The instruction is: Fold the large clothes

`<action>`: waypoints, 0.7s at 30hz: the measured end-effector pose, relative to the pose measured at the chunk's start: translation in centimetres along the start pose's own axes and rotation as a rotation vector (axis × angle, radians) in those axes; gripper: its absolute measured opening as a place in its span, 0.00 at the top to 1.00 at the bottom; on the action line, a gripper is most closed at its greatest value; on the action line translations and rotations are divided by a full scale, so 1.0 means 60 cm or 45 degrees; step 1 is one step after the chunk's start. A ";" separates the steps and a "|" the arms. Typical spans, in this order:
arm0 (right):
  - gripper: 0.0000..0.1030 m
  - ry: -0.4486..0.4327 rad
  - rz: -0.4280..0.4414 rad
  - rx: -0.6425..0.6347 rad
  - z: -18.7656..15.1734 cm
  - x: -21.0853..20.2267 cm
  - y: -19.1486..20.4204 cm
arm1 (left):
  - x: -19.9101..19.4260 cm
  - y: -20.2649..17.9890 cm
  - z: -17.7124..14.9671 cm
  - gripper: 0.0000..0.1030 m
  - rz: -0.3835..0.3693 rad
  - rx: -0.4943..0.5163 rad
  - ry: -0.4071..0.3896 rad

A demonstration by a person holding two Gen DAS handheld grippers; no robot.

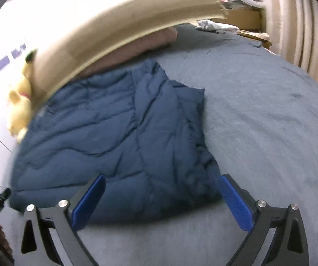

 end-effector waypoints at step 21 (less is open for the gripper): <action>0.00 -0.016 -0.071 -0.064 0.003 0.033 0.033 | 0.003 0.030 -0.005 0.09 0.055 -0.060 0.008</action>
Point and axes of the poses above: each gripper's, at about its wrist camera, not at the fingertips, and x roughly the way its jaws point, y to its left, z to its top, the point moved 8 cm from there along x, roughly the way its jaws point, and after that the axes turned 8 degrees about y, right-handed, at the moved point
